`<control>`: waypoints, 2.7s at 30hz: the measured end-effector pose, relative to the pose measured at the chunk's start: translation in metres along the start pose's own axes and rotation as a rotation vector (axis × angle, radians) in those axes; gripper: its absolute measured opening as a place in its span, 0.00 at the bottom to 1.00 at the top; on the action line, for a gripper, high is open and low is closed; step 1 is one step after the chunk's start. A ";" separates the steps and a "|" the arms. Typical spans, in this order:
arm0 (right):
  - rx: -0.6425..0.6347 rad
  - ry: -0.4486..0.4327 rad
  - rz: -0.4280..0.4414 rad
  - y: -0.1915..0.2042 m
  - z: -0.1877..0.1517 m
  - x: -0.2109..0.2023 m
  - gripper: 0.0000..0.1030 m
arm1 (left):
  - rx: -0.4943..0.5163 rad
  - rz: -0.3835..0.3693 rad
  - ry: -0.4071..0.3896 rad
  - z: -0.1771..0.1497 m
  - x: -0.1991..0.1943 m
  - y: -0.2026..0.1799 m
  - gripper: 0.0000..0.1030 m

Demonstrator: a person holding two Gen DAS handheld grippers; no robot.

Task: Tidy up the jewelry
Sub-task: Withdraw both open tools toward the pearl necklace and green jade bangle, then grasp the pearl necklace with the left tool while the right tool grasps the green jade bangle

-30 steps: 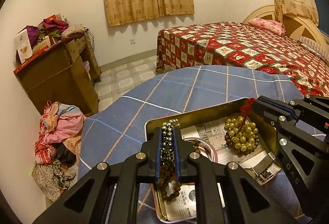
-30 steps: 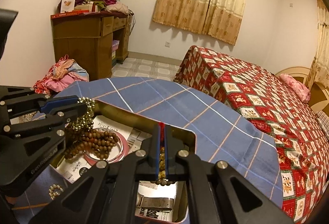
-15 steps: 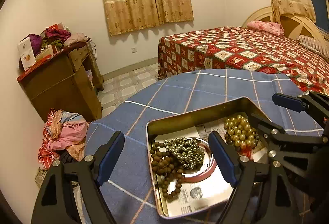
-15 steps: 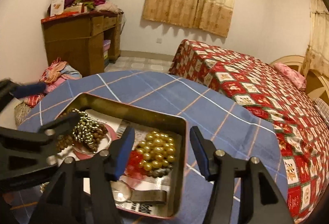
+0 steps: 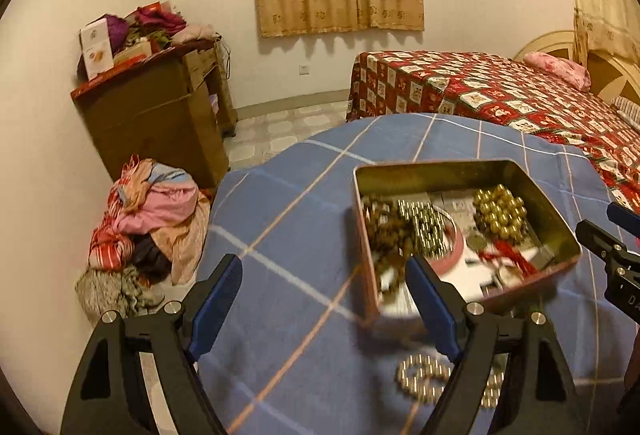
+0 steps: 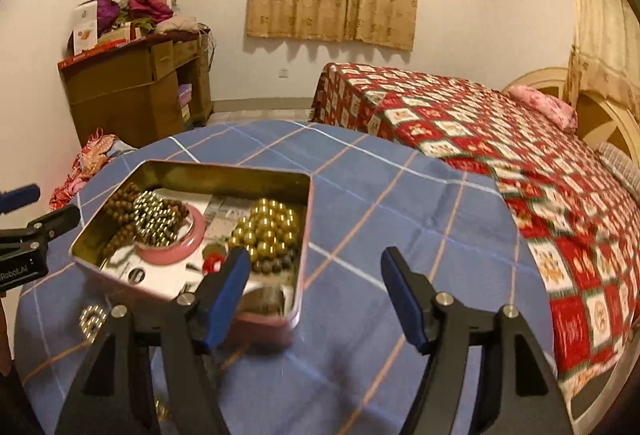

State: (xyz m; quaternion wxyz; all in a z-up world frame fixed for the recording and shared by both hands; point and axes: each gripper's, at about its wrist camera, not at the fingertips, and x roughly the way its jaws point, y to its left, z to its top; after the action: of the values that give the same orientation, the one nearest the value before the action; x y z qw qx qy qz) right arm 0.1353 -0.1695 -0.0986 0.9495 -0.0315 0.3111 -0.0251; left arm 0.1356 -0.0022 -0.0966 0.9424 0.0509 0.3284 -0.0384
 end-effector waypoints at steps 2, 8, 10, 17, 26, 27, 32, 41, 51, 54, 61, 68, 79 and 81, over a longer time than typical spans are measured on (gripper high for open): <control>-0.003 0.007 0.001 0.002 -0.008 -0.006 0.69 | -0.003 -0.003 0.008 -0.011 -0.007 -0.001 0.81; 0.010 0.027 0.003 0.003 -0.032 -0.017 0.73 | 0.041 -0.039 0.054 -0.039 -0.015 -0.022 0.81; 0.008 0.028 0.007 0.005 -0.037 -0.020 0.73 | 0.055 -0.037 0.078 -0.041 -0.010 -0.031 0.81; 0.000 0.010 -0.010 0.004 -0.042 -0.023 0.80 | 0.076 -0.024 0.131 -0.050 0.000 -0.047 0.81; 0.012 0.033 0.006 0.002 -0.046 -0.018 0.81 | 0.123 0.093 0.130 -0.050 0.015 -0.025 0.88; 0.012 0.035 0.005 0.003 -0.046 -0.018 0.81 | 0.094 0.092 0.140 -0.049 0.017 -0.016 0.88; -0.003 0.042 -0.003 0.006 -0.047 -0.018 0.81 | 0.003 0.053 0.149 -0.047 0.012 0.005 0.88; -0.009 0.051 -0.006 0.006 -0.047 -0.016 0.82 | 0.015 -0.048 0.186 -0.048 0.011 -0.026 0.88; -0.015 0.068 -0.008 0.007 -0.049 -0.014 0.83 | 0.063 -0.141 0.182 -0.053 0.011 -0.031 0.49; -0.018 0.064 -0.002 0.007 -0.048 -0.015 0.83 | 0.091 -0.147 0.169 -0.052 0.005 -0.031 0.17; -0.020 0.062 0.070 0.019 -0.042 -0.017 0.83 | 0.062 -0.175 0.161 -0.051 0.001 -0.014 0.00; -0.071 0.094 0.135 0.043 -0.034 -0.010 0.83 | 0.016 -0.197 0.106 -0.046 -0.012 0.003 0.00; -0.109 0.220 0.161 0.059 -0.038 0.015 0.81 | -0.081 -0.159 0.120 -0.045 -0.003 0.019 0.80; -0.093 0.234 0.196 0.055 -0.039 0.017 0.53 | -0.075 -0.179 0.124 -0.044 -0.001 0.016 0.80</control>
State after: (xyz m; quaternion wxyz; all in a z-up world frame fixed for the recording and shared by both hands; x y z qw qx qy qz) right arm 0.1276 -0.1173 -0.1441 0.9021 -0.0418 0.4222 0.0786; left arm 0.1093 0.0187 -0.1294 0.9142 -0.0117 0.3906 -0.1069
